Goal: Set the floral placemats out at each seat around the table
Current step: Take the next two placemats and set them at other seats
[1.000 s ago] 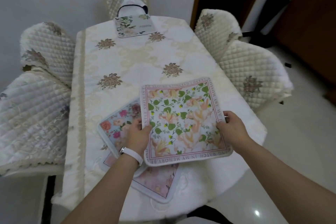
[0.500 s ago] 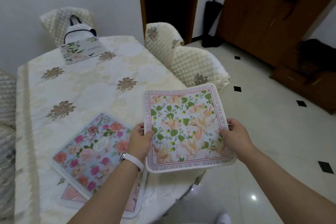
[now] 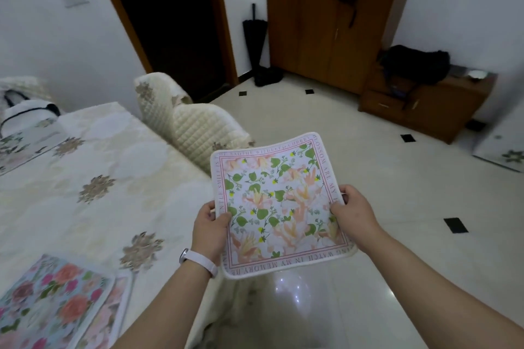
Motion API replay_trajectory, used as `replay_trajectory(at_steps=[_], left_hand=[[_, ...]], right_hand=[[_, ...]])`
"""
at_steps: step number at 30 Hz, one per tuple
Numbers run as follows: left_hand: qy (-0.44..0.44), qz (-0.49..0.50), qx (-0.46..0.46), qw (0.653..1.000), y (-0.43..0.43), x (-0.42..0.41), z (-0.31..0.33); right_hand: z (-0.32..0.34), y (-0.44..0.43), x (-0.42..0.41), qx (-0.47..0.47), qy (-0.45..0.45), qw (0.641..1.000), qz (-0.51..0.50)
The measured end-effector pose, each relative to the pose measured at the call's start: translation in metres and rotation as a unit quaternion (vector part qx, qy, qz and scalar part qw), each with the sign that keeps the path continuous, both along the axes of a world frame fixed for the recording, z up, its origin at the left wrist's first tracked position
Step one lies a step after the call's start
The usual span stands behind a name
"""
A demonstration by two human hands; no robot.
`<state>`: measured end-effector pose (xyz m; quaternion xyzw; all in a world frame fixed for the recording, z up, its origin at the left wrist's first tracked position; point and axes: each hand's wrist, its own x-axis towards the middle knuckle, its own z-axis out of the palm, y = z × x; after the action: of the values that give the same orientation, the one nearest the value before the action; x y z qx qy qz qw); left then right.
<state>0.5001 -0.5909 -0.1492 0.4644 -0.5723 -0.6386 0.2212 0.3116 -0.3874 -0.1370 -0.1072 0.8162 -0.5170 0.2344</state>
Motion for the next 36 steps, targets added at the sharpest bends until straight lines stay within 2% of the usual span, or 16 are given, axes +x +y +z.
replay_trajectory(at_steps=[8, 17, 27, 36], left_hand=[[0.007, -0.04, -0.001, 0.999, 0.044, -0.105, 0.005], [-0.002, -0.078, 0.01, 0.997, 0.024, -0.2, -0.013], [0.023, -0.1, 0.045, 0.994, -0.067, -0.352, -0.024], [0.041, -0.099, 0.013, 0.994, -0.163, -0.442, -0.009]], right_hand=[[0.004, 0.069, -0.082, -0.017, 0.003, 0.998, -0.057], [-0.018, 0.065, -0.158, 0.001, -0.014, 0.995, -0.101], [-0.014, -0.021, -0.297, 0.038, -0.005, 0.991, -0.131], [0.003, -0.116, -0.394, 0.035, 0.005, 0.99, -0.136]])
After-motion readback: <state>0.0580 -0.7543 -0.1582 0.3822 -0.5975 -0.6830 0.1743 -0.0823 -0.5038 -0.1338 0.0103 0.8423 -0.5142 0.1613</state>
